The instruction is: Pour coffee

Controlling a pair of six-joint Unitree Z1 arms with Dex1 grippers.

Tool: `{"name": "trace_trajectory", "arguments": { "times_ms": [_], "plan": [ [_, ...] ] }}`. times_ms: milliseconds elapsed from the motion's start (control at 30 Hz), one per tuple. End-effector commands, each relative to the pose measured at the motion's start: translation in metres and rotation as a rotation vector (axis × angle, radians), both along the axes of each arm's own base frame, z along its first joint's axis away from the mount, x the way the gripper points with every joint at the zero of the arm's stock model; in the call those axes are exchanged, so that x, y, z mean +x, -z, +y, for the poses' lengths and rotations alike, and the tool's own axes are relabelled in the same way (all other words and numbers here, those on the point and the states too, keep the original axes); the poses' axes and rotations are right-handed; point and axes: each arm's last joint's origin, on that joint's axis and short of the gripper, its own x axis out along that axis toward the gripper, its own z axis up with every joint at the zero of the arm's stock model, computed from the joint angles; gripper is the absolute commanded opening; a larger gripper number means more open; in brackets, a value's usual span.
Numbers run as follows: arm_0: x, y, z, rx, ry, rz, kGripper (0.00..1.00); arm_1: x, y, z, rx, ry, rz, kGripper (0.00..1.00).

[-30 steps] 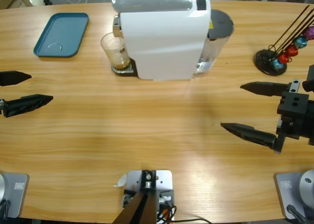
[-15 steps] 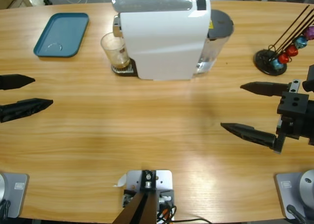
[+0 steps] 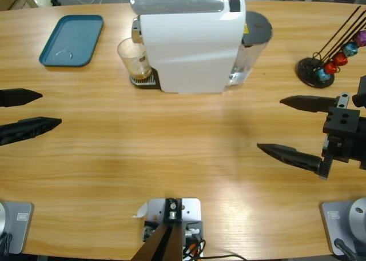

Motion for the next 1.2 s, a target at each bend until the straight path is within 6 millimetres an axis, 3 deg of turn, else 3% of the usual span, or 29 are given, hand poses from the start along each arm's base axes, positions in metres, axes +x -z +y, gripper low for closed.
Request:
{"name": "trace_trajectory", "arguments": {
  "times_ms": [33, 733, 800, 967, 1200],
  "plan": [
    [-0.003, 0.008, 0.001, 0.002, 0.004, 0.021, 0.830, 0.000, 0.006, 0.004, -0.022, -0.032, 0.020, 1.000],
    [0.003, 0.008, -0.003, 0.014, 0.002, 0.034, 0.832, 0.001, 0.006, 0.004, -0.023, -0.033, 0.022, 1.000],
    [0.005, 0.002, -0.005, 0.002, -0.002, 0.022, 0.882, 0.000, 0.006, 0.004, -0.021, -0.034, 0.022, 1.000],
    [0.036, -0.001, -0.027, -0.018, -0.027, -0.054, 0.995, -0.001, 0.005, 0.003, -0.013, -0.041, 0.021, 1.000],
    [0.083, 0.018, -0.049, 0.040, -0.025, -0.099, 0.973, -0.002, 0.004, 0.003, -0.006, -0.046, 0.020, 1.000]
  ]
}}
